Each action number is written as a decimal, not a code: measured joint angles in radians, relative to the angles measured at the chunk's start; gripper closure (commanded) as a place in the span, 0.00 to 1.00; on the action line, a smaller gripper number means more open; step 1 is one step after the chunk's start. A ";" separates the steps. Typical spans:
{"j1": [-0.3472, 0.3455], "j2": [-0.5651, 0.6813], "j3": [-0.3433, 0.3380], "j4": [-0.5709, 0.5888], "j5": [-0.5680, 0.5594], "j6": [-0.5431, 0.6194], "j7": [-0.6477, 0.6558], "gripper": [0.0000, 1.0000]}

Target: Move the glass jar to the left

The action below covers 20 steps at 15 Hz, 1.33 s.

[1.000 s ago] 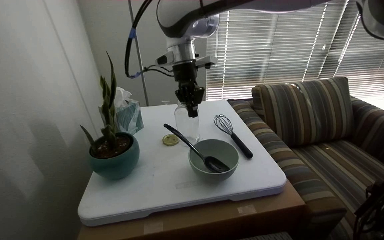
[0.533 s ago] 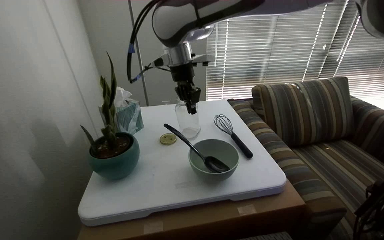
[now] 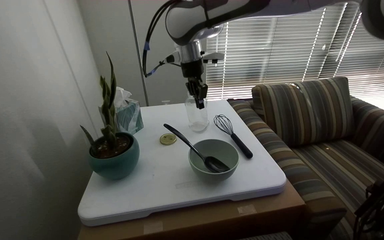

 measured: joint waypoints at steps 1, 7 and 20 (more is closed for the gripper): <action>-0.003 0.000 0.000 0.000 0.005 0.000 0.003 0.96; -0.019 0.000 0.005 0.000 0.040 -0.007 0.004 0.90; -0.018 0.003 0.050 0.000 0.093 -0.017 -0.094 0.96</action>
